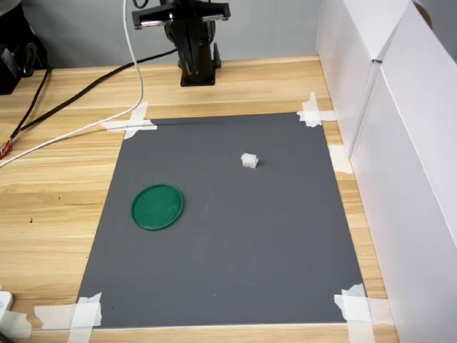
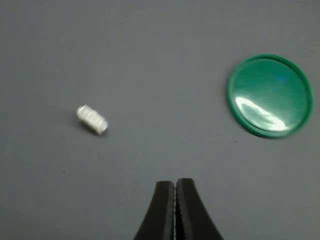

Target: Grasp a white terminal and put it in the green lid.

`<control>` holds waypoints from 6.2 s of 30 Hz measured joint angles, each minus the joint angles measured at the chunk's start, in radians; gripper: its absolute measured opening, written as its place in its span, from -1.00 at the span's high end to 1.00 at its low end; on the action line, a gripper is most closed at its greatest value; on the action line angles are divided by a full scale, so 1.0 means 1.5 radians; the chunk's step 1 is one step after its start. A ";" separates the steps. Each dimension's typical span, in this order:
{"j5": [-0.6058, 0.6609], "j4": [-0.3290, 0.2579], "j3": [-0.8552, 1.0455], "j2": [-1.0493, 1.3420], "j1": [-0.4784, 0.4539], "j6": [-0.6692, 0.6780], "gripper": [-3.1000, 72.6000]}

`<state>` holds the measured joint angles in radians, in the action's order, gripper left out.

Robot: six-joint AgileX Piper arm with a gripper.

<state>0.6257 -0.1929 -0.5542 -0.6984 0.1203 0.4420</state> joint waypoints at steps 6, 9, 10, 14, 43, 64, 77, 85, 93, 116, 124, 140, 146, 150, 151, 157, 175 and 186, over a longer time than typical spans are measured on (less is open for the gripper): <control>-0.002 0.020 0.000 -0.020 0.067 0.000 0.96; -0.005 0.026 -0.006 -0.035 0.104 0.001 0.96; -0.003 0.031 -0.013 -0.043 0.118 0.001 0.96; 0.011 0.053 -0.058 -0.085 0.164 0.001 0.96; 0.109 0.063 -0.228 -0.349 0.173 0.141 0.24; 0.120 0.086 -0.249 -0.389 0.173 0.230 -0.64; 0.221 0.076 -0.338 -0.476 0.173 0.253 -0.64; 0.228 0.078 -0.341 -0.506 0.187 0.292 -0.64; 0.179 0.097 -0.327 -0.530 0.212 0.278 -0.64; 0.051 0.123 -0.241 -0.598 0.212 0.298 -0.61; 0.033 0.124 -0.241 -0.627 0.212 0.286 -0.61; 0.022 0.123 -0.241 -0.648 0.212 0.245 -0.55; 0.022 0.123 -0.241 -0.648 0.212 0.237 -0.03; 0.022 0.124 -0.241 -0.648 0.212 0.206 0.57; 0.022 0.124 -0.241 -0.648 0.212 0.200 0.67; 0.024 0.129 -0.241 -0.646 0.212 0.188 0.70; 0.201 0.114 -0.460 -0.608 0.124 0.218 0.70; 0.194 0.097 -0.467 -0.611 -0.018 0.276 0.70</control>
<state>0.9171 -0.0467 -1.2550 -1.6157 0.0939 0.8559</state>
